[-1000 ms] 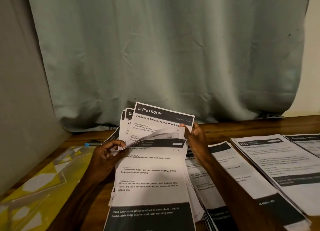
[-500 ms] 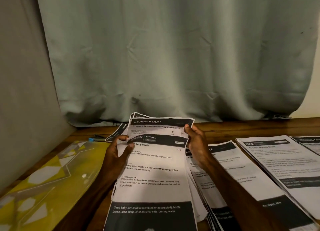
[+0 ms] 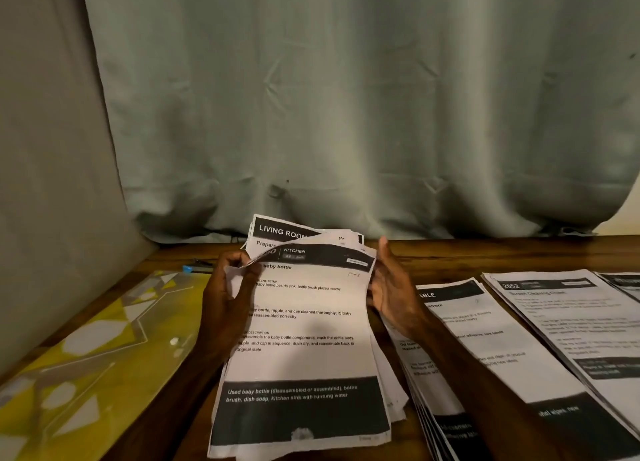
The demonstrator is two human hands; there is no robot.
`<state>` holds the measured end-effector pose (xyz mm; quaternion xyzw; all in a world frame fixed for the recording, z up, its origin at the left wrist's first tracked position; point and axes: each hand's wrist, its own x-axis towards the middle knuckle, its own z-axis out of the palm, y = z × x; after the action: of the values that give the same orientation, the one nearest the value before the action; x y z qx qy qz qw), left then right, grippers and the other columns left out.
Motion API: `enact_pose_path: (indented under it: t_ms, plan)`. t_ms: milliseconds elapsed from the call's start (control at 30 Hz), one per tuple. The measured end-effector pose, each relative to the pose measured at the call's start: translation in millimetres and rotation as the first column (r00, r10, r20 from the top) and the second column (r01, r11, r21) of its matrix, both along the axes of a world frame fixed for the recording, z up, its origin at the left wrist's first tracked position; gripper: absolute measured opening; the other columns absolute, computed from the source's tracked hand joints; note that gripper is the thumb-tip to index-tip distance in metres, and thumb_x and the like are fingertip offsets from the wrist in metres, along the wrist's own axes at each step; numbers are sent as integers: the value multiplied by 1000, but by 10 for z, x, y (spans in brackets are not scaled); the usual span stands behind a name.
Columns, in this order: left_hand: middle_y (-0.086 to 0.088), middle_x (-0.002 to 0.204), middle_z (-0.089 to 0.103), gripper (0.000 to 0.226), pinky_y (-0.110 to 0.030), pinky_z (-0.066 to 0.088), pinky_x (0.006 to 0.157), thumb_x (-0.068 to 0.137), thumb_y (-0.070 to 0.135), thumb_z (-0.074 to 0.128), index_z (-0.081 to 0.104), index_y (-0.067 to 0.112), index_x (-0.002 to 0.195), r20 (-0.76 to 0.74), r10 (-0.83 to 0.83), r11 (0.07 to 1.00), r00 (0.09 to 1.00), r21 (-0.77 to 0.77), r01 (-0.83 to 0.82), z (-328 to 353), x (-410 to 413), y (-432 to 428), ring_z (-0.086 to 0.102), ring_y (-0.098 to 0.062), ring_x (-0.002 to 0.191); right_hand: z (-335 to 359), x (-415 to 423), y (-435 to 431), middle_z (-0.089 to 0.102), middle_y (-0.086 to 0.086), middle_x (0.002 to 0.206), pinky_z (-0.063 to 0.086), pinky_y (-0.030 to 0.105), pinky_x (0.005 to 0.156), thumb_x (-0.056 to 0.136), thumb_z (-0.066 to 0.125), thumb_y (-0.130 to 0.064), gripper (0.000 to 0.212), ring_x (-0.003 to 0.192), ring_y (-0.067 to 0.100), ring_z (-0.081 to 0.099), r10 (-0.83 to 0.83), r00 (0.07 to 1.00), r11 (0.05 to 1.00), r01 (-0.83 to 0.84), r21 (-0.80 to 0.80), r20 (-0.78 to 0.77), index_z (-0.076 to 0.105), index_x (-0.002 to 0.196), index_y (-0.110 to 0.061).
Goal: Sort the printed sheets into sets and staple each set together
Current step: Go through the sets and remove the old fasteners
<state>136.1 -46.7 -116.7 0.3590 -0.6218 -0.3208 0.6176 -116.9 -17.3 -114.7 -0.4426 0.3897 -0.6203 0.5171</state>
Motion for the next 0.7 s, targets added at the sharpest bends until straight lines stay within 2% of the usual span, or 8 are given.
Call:
enact_pose_path:
  t_ms: [67, 133, 200, 300, 400, 467, 567, 700]
  plan:
    - [5, 105, 74, 19, -34, 63, 72, 99, 27, 63, 55, 14, 110, 5, 16, 1000, 1000, -10, -16, -3, 13, -18, 74, -20, 94, -19, 4, 32, 72, 5, 127, 58, 39, 93, 79, 65, -71, 70, 115, 20, 70, 67, 993, 997, -69, -20, -93, 64, 130, -23]
    - [5, 106, 74, 20, -43, 64, 75, 97, 30, 64, 56, 18, 110, 9, 21, 1000, 1000, 4, -21, -8, 21, -17, 75, -21, 94, -64, 14, 45, 76, 4, 116, 60, 28, 80, 77, 85, -41, 50, 103, 17, 74, 36, 965, 999, -45, -27, -260, 65, 118, -20]
    - [3, 108, 74, 24, -54, 63, 77, 96, 35, 66, 55, 21, 112, -7, 9, 999, 1000, 33, -8, -37, 37, -33, 76, -24, 93, -162, 23, 14, 76, -4, 104, 60, 23, 74, 80, 86, -15, 40, 95, 12, 75, -103, 910, 993, 74, -88, -402, 63, 111, -26]
    - [3, 117, 72, 43, -53, 61, 86, 92, 35, 75, 50, 25, 126, -42, -7, 999, 999, 42, 9, -33, 54, -46, 73, -22, 105, -271, 72, -17, 76, -5, 109, 62, 34, 84, 83, 84, -19, 39, 105, 17, 73, -206, 913, 973, 152, -173, -353, 65, 117, -21]
    - [15, 118, 67, 66, -30, 59, 87, 84, 9, 80, 38, 21, 134, -12, -47, 998, 999, -32, 47, 1, 54, -28, 69, -11, 109, -259, 123, 26, 77, -5, 111, 60, 40, 92, 84, 80, -23, 28, 107, 17, 73, -284, 895, 930, 171, -325, -345, 73, 112, -24]
    - [15, 123, 68, 74, -21, 58, 83, 82, -7, 77, 36, 13, 140, 16, -101, 994, 995, -38, 102, 19, 73, -25, 69, -7, 110, -206, 169, 80, 77, -7, 114, 58, 35, 96, 86, 78, -16, 31, 110, 17, 72, -304, 896, 893, 148, -425, -325, 76, 110, -34]
    - [-8, 124, 72, 62, -38, 62, 85, 81, -4, 80, 51, 13, 134, -44, -179, 982, 983, 58, 181, 14, 128, -79, 72, -25, 109, -173, 193, 117, 74, -20, 115, 55, 24, 94, 85, 76, -7, 43, 113, 9, 70, -322, 889, 869, 141, -474, -325, 75, 110, -42]
    - [-13, 105, 78, 36, -52, 61, 82, 82, 10, 80, 66, 11, 116, -134, -169, 944, 976, 263, 200, 43, 165, -68, 76, -37, 94, -202, 171, 121, 74, -29, 105, 54, 13, 84, 86, 76, -2, 39, 105, -2, 70, -329, 887, 898, 188, -398, -324, 69, 108, -33]
